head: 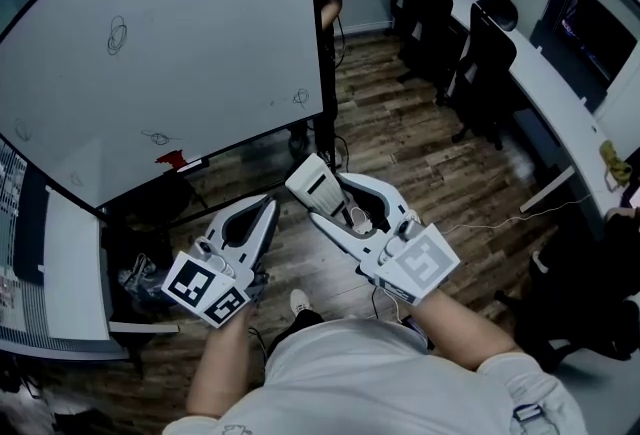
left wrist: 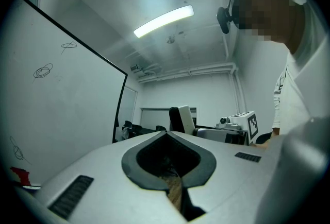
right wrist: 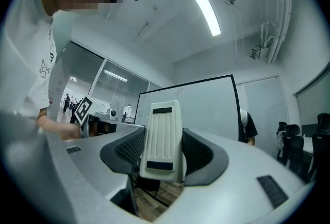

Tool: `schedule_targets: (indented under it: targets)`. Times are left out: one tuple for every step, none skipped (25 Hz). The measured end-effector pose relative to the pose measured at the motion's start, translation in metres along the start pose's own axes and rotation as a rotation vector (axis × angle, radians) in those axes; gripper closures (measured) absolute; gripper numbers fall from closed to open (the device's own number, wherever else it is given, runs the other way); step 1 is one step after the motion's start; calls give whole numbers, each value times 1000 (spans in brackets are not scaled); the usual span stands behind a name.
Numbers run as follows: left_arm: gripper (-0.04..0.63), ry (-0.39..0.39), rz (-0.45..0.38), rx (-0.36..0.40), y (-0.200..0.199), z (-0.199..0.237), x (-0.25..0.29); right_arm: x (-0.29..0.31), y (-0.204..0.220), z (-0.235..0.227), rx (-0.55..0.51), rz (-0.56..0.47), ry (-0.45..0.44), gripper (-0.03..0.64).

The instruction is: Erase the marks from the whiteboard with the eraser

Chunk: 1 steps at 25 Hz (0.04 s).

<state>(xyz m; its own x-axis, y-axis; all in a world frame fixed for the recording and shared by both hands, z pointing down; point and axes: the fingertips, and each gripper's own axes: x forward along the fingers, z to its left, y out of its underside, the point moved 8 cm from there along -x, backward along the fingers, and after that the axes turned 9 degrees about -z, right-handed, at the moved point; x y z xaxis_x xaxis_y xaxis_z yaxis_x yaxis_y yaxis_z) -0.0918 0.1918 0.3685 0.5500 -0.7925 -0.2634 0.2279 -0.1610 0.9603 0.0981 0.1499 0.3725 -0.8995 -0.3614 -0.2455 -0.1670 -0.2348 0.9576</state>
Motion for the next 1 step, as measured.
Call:
schedule_targets:
  targets:
    - [589, 1, 1, -1, 0, -2, 0, -3, 1, 1, -9, 9, -2, 379]
